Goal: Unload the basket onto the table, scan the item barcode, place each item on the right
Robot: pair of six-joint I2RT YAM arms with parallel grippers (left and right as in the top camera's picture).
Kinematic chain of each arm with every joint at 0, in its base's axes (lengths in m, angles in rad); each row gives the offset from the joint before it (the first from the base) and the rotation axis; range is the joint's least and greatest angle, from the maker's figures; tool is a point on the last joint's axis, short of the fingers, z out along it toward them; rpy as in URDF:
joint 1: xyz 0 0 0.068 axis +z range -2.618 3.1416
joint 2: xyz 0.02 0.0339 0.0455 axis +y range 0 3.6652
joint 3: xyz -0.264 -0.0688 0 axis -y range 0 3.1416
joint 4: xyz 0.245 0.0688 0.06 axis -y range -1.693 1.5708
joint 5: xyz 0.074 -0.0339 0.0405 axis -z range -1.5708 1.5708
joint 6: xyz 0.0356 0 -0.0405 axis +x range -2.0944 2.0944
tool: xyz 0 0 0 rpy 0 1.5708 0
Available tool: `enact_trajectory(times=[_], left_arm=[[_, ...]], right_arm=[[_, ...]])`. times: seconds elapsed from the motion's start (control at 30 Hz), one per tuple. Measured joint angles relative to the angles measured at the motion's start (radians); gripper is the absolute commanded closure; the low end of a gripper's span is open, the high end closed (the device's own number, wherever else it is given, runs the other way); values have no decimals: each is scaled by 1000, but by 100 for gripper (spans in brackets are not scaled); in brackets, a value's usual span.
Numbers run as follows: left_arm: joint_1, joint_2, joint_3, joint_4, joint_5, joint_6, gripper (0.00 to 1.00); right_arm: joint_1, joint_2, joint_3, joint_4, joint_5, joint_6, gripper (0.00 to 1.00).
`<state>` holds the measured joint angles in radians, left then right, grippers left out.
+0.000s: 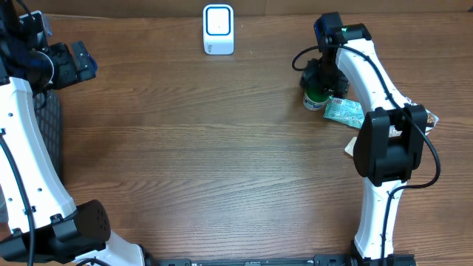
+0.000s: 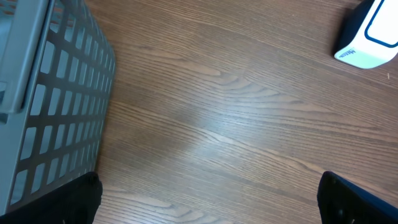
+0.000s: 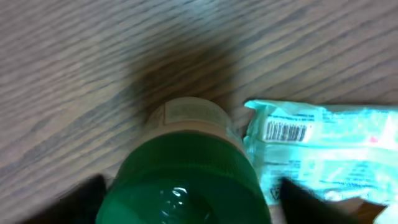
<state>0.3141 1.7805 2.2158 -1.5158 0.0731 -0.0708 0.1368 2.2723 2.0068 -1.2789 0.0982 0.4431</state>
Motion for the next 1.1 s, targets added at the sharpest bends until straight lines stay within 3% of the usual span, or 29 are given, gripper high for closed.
enact_trajectory(times=[0.13, 0.3, 0.53, 0.73, 1.1], left_arm=[[0, 0, 0, 0, 0, 0, 0], [0, 0, 0, 0, 0, 0, 0], [0, 0, 0, 1, 0, 0, 0], [0, 0, 0, 0, 0, 0, 0], [0, 0, 0, 0, 0, 0, 0]], right_arm=[[-1, -2, 72, -54, 15, -2, 0], [-2, -57, 300, -183, 22, -3, 0], [-4, -344, 639, -401, 26, -3, 0], [-4, -546, 684, -405, 32, -2, 0], [-4, -534, 680, -416, 33, -2, 0]])
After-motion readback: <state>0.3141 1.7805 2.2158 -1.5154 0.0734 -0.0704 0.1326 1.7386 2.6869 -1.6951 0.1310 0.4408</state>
